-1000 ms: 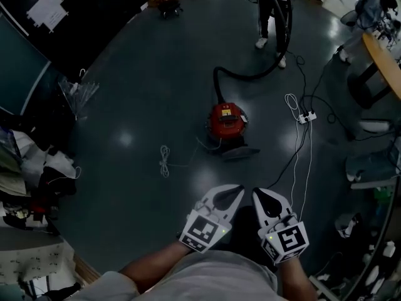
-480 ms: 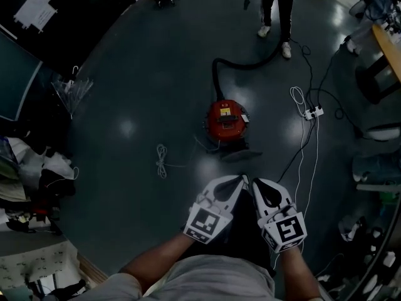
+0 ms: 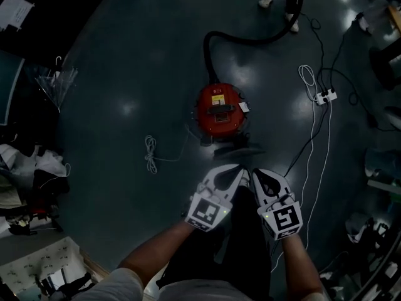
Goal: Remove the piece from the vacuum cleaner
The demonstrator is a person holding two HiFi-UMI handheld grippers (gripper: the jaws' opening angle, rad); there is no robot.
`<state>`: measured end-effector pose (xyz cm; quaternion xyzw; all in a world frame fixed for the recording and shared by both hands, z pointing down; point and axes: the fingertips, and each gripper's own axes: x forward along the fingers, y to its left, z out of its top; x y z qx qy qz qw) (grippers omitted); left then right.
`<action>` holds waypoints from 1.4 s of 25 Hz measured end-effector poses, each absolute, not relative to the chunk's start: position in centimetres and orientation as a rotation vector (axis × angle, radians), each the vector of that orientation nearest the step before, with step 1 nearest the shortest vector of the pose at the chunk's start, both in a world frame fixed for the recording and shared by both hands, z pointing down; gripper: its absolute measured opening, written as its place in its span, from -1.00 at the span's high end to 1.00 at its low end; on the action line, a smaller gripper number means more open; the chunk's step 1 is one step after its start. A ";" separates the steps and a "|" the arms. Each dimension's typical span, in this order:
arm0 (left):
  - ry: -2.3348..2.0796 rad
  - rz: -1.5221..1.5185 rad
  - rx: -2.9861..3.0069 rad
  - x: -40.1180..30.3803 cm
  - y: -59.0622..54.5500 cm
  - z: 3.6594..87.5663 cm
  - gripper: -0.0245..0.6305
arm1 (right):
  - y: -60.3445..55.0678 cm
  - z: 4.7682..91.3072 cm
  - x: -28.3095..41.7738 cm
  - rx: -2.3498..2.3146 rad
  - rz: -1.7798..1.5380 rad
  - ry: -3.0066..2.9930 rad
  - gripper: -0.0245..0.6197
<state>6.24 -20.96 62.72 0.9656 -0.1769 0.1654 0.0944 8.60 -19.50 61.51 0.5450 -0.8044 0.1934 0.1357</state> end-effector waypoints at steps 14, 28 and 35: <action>-0.363 1.057 2.842 7.8 -23.1 90.4 0.52 | -21.4 80.9 9.9 1.375 0.652 -2.292 0.87; -0.121 1.439 2.831 8.2 -23.4 99.7 0.73 | -20.5 83.2 10.7 1.337 0.625 -2.326 0.87; -0.033 1.448 2.812 8.2 -23.3 100.0 0.82 | -20.6 82.6 10.8 1.339 0.626 -2.325 0.87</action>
